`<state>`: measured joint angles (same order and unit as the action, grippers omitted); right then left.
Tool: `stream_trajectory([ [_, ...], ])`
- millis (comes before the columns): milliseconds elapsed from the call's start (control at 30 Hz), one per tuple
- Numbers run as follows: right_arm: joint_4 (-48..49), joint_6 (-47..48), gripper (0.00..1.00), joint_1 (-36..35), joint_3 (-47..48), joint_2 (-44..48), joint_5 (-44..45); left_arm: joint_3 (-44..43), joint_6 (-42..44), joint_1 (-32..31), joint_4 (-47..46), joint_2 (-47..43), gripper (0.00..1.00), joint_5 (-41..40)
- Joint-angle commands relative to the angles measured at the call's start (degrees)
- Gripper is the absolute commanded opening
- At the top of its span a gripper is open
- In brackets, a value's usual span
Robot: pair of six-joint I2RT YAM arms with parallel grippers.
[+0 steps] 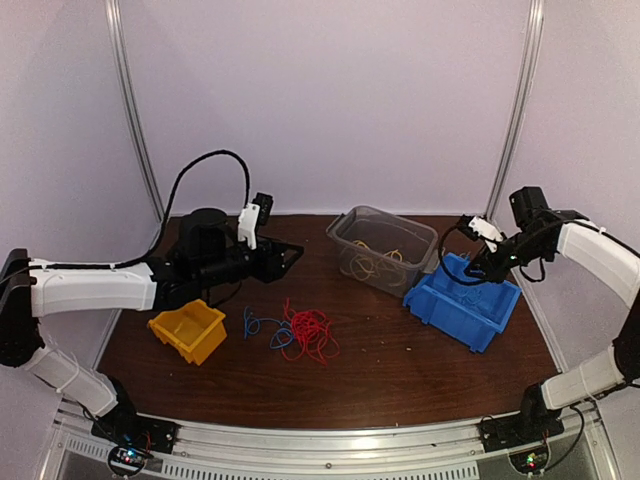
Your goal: Untangle the cables
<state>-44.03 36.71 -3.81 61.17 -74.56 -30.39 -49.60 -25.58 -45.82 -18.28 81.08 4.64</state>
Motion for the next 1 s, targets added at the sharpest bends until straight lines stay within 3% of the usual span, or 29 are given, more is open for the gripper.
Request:
stream_trajectory([
  [0, -3.1, 2.5, 0.36, 0.3, 1.3, -2.6, 4.4, 0.6, 1.2, 0.1, 0.0, -1.9, 0.49, -1.8],
  [267, -5.5, 4.0, 0.49, 0.3, 4.2, -1.8, 4.2, 0.8, 1.8, 0.6, 3.6, -2.1, 0.49, -5.2],
  [433, -5.7, 4.1, 0.56, -0.9, 4.7, 0.7, -2.5, -0.7, -0.6, 2.2, 9.1, 0.7, 0.50, -6.4],
  [667, 1.2, 0.0, 0.56, -12.1, 4.2, 2.3, -2.7, -0.9, -3.1, 5.6, 15.1, 4.6, 0.52, -6.9],
  [833, 6.1, -3.2, 0.55, -21.3, 5.9, -0.8, -0.6, -0.4, -4.2, 6.5, 19.6, 5.4, 0.52, -8.0],
  [967, 8.5, -5.9, 0.54, -26.3, 8.3, -5.6, -2.3, -1.7, -3.9, 7.7, 25.5, 7.6, 0.46, -7.9],
])
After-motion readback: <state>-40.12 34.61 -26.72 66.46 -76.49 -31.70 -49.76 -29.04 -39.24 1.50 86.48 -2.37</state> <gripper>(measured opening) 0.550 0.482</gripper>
